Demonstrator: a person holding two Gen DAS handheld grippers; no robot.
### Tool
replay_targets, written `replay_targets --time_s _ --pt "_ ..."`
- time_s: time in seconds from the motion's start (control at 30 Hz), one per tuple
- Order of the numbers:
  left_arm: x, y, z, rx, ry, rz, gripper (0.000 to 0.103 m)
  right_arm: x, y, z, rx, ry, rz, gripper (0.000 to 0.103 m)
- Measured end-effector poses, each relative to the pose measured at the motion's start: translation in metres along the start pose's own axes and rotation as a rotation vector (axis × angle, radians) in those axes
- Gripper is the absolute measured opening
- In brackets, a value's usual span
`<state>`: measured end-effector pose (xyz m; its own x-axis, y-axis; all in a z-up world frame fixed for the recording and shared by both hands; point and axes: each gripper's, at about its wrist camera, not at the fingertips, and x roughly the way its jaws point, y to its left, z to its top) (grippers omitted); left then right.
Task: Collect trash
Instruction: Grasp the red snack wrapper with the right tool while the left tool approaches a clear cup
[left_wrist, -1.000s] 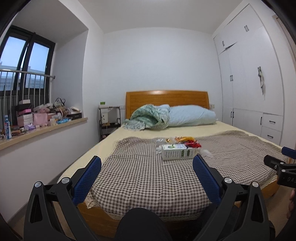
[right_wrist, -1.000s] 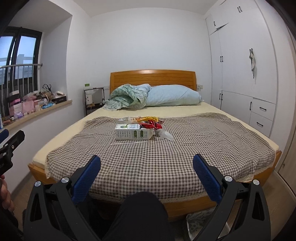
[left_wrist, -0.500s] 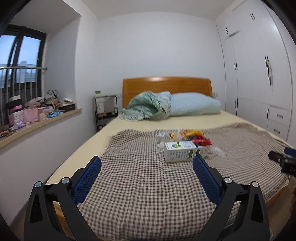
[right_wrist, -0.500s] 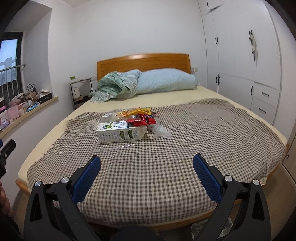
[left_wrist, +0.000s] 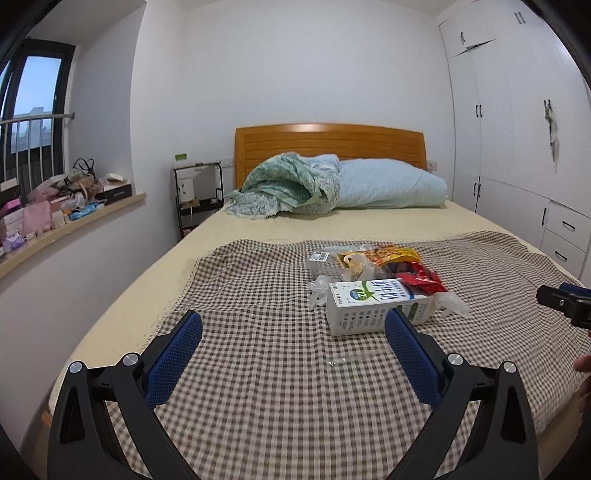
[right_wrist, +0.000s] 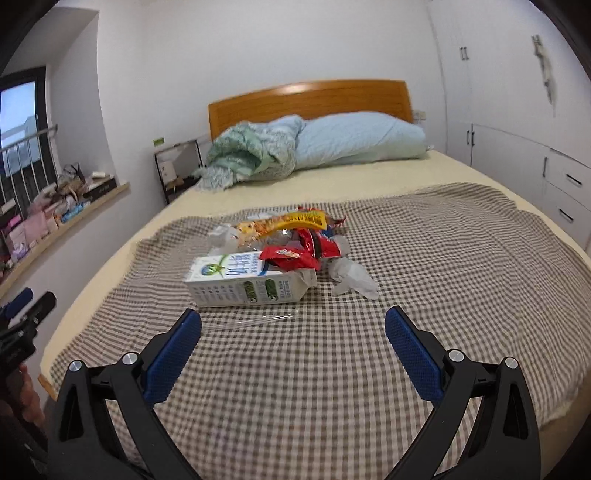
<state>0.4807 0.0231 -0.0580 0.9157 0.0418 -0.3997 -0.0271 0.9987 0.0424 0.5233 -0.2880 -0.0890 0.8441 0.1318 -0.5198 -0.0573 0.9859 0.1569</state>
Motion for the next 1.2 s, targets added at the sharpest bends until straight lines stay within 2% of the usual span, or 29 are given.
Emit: replay_targets --time_s 0.1,0.2,0.33,0.37,0.4,0.47,0.67,0.73,0.77,0.9,0.93,0.97,1.07,1.2 --pt "0.030 -0.002 0.003 -0.008 0.019 -0.003 0.096 0.038 -0.007 0.005 -0.014 0.061 -0.002 0.095" --pt "0.055 -0.004 0.004 0.001 0.032 -0.005 0.096 0.073 -0.010 0.013 -0.055 0.085 0.064 0.095" --pt "0.085 -0.009 0.004 0.016 0.051 -0.016 0.096 0.122 -0.010 0.023 -0.101 0.128 0.106 0.095" --pt "0.095 -0.011 0.005 0.021 0.055 -0.017 0.096 0.136 -0.009 0.026 -0.116 0.136 0.124 0.090" --pt "0.097 -0.012 0.004 0.023 0.056 -0.020 0.096 0.146 -0.008 0.028 -0.134 0.132 0.132 0.077" --pt "0.111 -0.015 0.006 0.030 0.069 -0.033 0.096 0.169 -0.006 0.032 -0.174 0.150 0.141 0.063" --pt "0.149 -0.026 0.012 0.043 0.117 -0.078 0.096 0.224 -0.017 0.041 -0.210 0.182 0.168 0.063" --pt "0.161 -0.032 0.014 0.053 0.120 -0.087 0.096 0.237 -0.021 0.043 -0.192 0.205 0.199 0.050" --pt "0.165 -0.033 0.016 0.056 0.122 -0.092 0.096 0.242 -0.024 0.043 -0.174 0.223 0.230 0.035" --pt "0.186 -0.044 0.022 0.051 0.135 -0.139 0.096 0.238 -0.033 0.045 -0.137 0.211 0.250 0.010" --pt "0.191 -0.046 0.024 0.046 0.139 -0.165 0.096 0.235 -0.036 0.046 -0.126 0.200 0.255 0.007" --pt "0.201 -0.050 0.027 0.035 0.151 -0.222 0.096 0.229 -0.038 0.049 -0.118 0.179 0.249 0.007" --pt "0.228 -0.062 0.040 0.026 0.197 -0.309 0.096 0.205 -0.049 0.056 -0.117 0.121 0.210 0.007" --pt "0.263 -0.083 0.059 0.013 0.235 -0.314 0.092 0.175 -0.072 0.060 -0.110 0.065 0.157 0.007"
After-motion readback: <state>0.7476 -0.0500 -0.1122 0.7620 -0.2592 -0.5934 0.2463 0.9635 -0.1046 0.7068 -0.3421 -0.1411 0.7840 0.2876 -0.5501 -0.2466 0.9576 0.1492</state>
